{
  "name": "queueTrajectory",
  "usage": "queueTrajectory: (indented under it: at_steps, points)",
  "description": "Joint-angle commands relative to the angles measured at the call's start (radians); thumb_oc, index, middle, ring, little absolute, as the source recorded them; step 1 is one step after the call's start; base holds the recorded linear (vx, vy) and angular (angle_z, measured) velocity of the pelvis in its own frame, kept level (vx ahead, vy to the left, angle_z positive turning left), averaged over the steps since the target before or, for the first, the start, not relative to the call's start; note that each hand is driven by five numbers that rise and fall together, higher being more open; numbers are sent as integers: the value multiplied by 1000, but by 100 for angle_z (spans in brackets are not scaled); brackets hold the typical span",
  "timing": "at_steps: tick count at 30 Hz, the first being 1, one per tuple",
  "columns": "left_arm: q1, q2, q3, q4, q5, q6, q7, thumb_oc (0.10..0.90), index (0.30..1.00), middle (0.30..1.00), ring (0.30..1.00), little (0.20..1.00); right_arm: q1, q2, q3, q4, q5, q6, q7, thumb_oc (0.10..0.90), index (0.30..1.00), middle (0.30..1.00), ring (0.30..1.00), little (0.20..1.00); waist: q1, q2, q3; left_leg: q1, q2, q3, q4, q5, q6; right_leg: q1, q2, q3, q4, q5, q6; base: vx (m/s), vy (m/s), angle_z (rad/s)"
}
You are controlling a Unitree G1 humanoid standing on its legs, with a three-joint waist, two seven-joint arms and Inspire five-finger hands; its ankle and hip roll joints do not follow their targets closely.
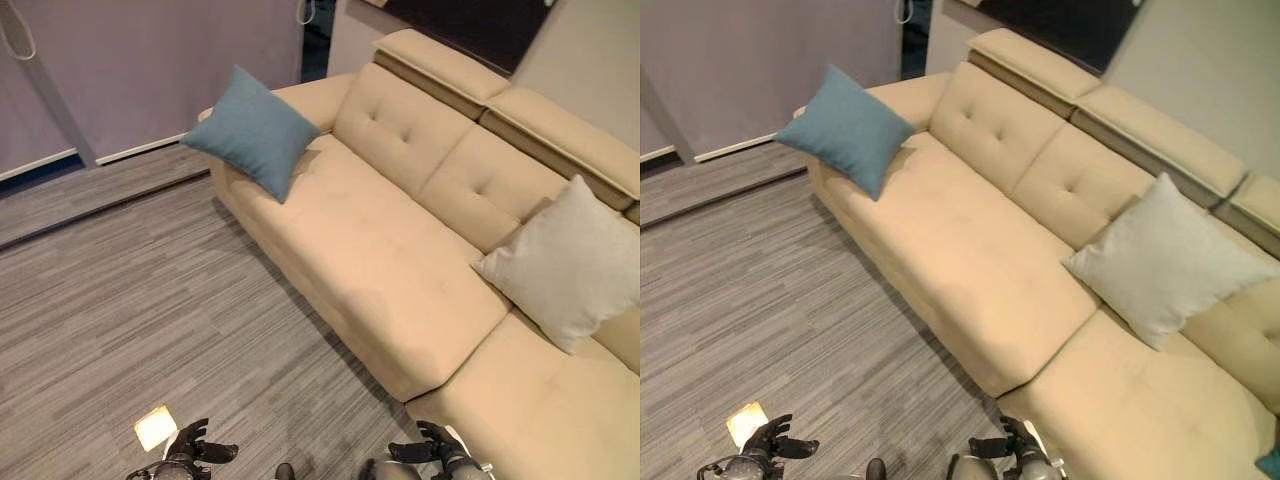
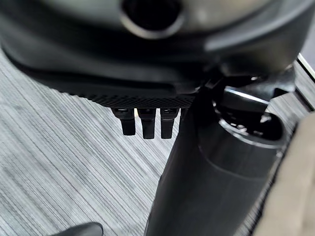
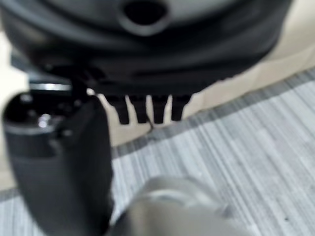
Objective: Pick up all the scattered cushions and arrange them neatly on the sofa.
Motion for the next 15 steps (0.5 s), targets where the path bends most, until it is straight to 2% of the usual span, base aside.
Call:
queueTrajectory:
  at_steps: [1, 3, 7, 8, 9, 11, 12, 13, 15]
  points:
    - [-3, 13, 3, -2, 26, -29, 9, 800, 900, 900, 900, 900, -48, -56, 6, -25, 0, -19, -24, 800, 900, 900, 900, 900, -30, -31, -4, -16, -6, -171, 38, -62, -49, 42, 42, 34, -197, 93, -5, 310, -45, 88]
    - [-11, -1, 2, 26, 49, -29, 3, 800, 900, 900, 900, 900, -32, -60, -1, -9, -2, -19, -19, 800, 900, 900, 900, 900, -53, -44, -22, 25, -48, -234, 40, -106, -64, 88, 58, 70, -356, 106, -13, 411, -77, 94]
    - [-1, -11, 3, 25, 45, -27, 2, 800, 900, 900, 900, 900, -11, -66, -8, -20, 6, -24, -14, 800, 900, 900, 900, 900, -64, -40, -41, 26, -47, -244, 120, -130, -93, 120, 75, 74, -363, 103, -34, 266, -117, 100]
    - [2, -15, -1, 14, 41, -25, -1, 800, 900, 900, 900, 900, -9, -71, -17, -24, 22, -31, -15, 800, 900, 900, 900, 900, -70, -44, -38, -39, -19, -179, 288, -90, -146, 190, 63, 48, -407, 93, -52, 242, -136, 88]
    - [2, -15, -1, 14, 41, -25, -1, 800, 900, 900, 900, 900, -9, -71, -17, -24, 22, -31, -15, 800, 900, 900, 900, 900, -70, -43, -39, -42, -18, -179, 294, -93, -147, 190, 64, 48, -407, 93, -53, 162, -118, 74]
    - [-2, -15, -4, 5, 33, -20, -2, 800, 900, 900, 900, 900, -17, -75, -15, -15, 32, -29, -18, 800, 900, 900, 900, 900, -60, -57, -26, -129, 15, -107, 435, -57, -169, 228, 55, 38, -426, 81, -70, 49, -60, 48]
    - [-5, -12, -5, 1, 32, -18, -2, 800, 900, 900, 900, 900, -16, -74, -13, -10, 36, -25, -17, 800, 900, 900, 900, 900, -56, -64, -23, -164, 36, -73, 475, -59, -164, 243, 53, 31, -435, 73, -76, 54, -53, 21]
    - [-5, -12, -5, 1, 32, -18, -2, 800, 900, 900, 900, 900, -16, -74, -13, -10, 36, -25, -17, 800, 900, 900, 900, 900, -56, -64, -24, -164, 36, -73, 476, -59, -164, 242, 53, 31, -435, 73, -76, 79, -43, 13]
    - [-6, -8, -10, -6, 30, -13, -4, 800, 900, 900, 900, 900, -12, -74, -13, -4, 40, -19, -18, 800, 900, 900, 900, 900, -45, -80, -26, -204, 57, -24, 450, -92, -140, 272, 47, 23, -449, 55, -78, 182, -18, 6]
